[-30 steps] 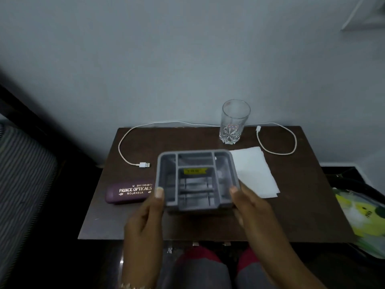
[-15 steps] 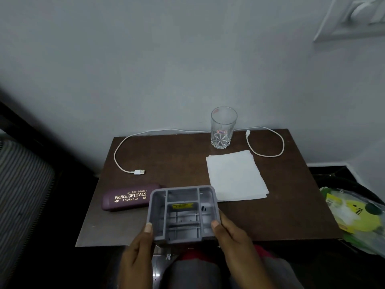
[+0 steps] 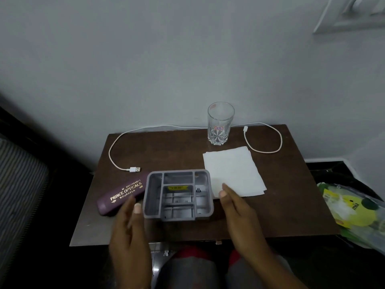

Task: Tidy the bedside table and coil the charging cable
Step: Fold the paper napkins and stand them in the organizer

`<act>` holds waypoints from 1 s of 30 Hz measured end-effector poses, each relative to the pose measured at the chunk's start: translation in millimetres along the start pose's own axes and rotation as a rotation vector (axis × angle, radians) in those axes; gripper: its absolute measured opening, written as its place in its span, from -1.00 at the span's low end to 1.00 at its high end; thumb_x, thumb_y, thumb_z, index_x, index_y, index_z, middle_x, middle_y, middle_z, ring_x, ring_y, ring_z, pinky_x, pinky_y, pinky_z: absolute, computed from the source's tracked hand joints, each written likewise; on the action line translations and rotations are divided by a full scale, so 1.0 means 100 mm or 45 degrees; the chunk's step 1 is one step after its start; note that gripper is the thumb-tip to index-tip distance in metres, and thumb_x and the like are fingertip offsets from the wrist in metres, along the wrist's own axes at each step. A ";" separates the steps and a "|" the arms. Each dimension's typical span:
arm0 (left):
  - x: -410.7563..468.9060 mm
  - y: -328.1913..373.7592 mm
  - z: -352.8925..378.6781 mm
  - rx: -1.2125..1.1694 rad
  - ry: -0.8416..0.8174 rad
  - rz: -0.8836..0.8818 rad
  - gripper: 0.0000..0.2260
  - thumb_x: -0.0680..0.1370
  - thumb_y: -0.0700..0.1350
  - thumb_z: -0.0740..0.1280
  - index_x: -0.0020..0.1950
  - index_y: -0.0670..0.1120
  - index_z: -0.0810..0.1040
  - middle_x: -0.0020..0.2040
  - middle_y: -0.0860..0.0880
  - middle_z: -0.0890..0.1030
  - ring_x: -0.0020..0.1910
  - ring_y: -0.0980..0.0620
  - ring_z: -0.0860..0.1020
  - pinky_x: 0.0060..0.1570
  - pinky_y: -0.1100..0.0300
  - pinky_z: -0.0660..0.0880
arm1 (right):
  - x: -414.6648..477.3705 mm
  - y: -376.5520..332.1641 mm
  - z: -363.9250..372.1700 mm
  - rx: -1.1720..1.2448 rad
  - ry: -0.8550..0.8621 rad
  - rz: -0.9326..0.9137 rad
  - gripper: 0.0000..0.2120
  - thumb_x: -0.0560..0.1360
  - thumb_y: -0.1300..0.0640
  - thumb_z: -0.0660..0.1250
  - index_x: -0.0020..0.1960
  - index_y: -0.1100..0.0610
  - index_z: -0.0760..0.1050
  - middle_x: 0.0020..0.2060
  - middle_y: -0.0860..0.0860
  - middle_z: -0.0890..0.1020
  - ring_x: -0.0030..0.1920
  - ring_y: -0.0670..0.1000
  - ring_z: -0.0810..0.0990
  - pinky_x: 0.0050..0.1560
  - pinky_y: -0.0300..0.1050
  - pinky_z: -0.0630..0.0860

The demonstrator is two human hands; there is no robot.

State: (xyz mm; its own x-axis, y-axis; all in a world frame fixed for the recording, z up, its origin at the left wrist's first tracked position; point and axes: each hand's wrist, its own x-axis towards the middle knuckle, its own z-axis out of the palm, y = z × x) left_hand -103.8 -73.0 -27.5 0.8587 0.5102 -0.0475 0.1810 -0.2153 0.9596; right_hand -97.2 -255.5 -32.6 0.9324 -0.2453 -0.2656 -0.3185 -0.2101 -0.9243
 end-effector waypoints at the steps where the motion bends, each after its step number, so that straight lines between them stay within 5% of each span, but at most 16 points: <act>1: -0.08 0.09 0.01 0.045 0.053 0.152 -0.62 0.44 0.20 0.22 0.17 0.08 0.54 0.14 0.04 0.59 0.13 -0.02 0.55 0.16 -0.04 0.48 | 0.05 0.06 -0.07 -0.110 0.074 -0.060 -0.61 0.58 0.01 0.17 0.38 0.05 0.38 0.31 -0.10 0.47 0.28 -0.21 0.39 0.25 -0.41 0.25; 3: -0.34 0.33 0.15 0.110 -0.124 0.420 -0.66 0.47 0.17 0.17 0.21 0.16 0.47 0.16 0.16 0.54 0.13 0.15 0.52 0.09 0.22 0.47 | 0.19 0.22 -0.22 -0.332 0.170 -0.197 -0.58 0.59 0.01 0.15 0.42 0.07 0.32 0.38 -0.07 0.40 0.41 -0.14 0.28 0.37 -0.29 0.17; 5: -0.55 0.41 0.44 0.192 -0.536 0.481 -0.60 0.47 0.28 0.08 0.29 0.31 0.33 0.29 0.35 0.38 0.28 0.35 0.34 0.20 0.43 0.33 | 0.40 0.39 -0.34 -0.527 0.169 -0.320 -0.56 0.61 -0.06 0.08 0.45 0.04 0.27 0.42 -0.12 0.30 0.47 -0.18 0.09 0.42 -0.28 0.02; 7: -0.70 0.43 0.81 0.317 -0.852 0.392 -0.55 0.47 0.36 -0.05 0.36 0.41 0.11 0.40 0.45 0.03 0.40 0.48 -0.01 0.39 0.45 0.06 | 0.60 0.58 -0.46 -0.815 0.117 -0.457 -0.50 0.61 -0.14 -0.08 0.45 0.07 0.26 0.44 -0.09 0.25 0.49 -0.20 -0.06 0.48 -0.10 -0.02; 9: -0.71 0.34 1.20 0.498 -1.021 0.303 -0.44 0.48 0.32 -0.09 0.46 0.25 -0.11 0.42 0.37 -0.20 0.41 0.41 -0.24 0.42 0.36 -0.18 | 0.74 0.76 -0.58 -1.138 0.017 -0.561 -0.48 0.62 -0.12 -0.14 0.46 0.10 0.21 0.47 0.01 0.22 0.51 -0.12 -0.16 0.49 0.11 0.01; 11: -0.62 0.24 1.53 0.707 -1.050 0.329 -0.32 0.48 0.32 -0.12 0.51 0.05 -0.20 0.50 0.17 -0.24 0.44 0.25 -0.30 0.41 0.25 -0.28 | 0.76 0.86 -0.66 -1.374 -0.081 -0.571 -0.47 0.58 -0.09 -0.08 0.50 0.07 0.13 0.52 0.02 0.14 0.54 -0.03 -0.13 0.50 0.05 -0.14; 15: -0.47 -0.02 1.83 1.014 -0.975 0.379 -0.01 0.24 0.43 -0.49 0.52 -0.14 -0.20 0.55 -0.07 -0.20 0.51 0.05 -0.26 0.40 0.11 -0.33 | 0.71 0.89 -0.76 -1.228 -0.105 -0.593 -0.45 0.56 -0.07 -0.16 0.53 0.01 0.03 0.52 -0.13 0.02 0.52 -0.15 -0.19 0.49 -0.10 -0.28; 25: -0.77 -0.01 1.76 1.107 -1.158 0.374 0.01 0.18 0.47 -0.43 0.50 -0.10 -0.28 0.52 -0.01 -0.31 0.37 0.14 -0.41 0.39 0.15 -0.34 | 0.41 1.09 -0.97 -1.288 0.017 -0.557 -0.50 0.63 -0.05 -0.19 0.47 0.10 0.22 0.47 -0.05 0.24 0.48 -0.06 0.11 0.47 -0.03 -0.09; 30: -0.85 0.04 1.69 1.019 -1.275 0.294 0.09 0.12 0.51 -0.42 0.51 -0.10 -0.24 0.51 0.01 -0.31 0.46 0.12 -0.33 0.39 0.18 -0.32 | 0.28 1.26 -1.08 -1.243 -0.030 -0.491 -0.47 0.59 -0.07 -0.06 0.53 -0.07 -0.08 0.52 -0.23 -0.07 0.50 -0.05 0.06 0.47 -0.10 -0.20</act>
State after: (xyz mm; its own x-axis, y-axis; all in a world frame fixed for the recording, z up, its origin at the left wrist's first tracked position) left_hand -95.3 -257.9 -66.5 0.8276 -0.3693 -0.4227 -0.0822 -0.8247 0.5596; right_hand -129.2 -391.1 -127.0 0.9997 0.0169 -0.0148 0.0111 -0.9446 -0.3279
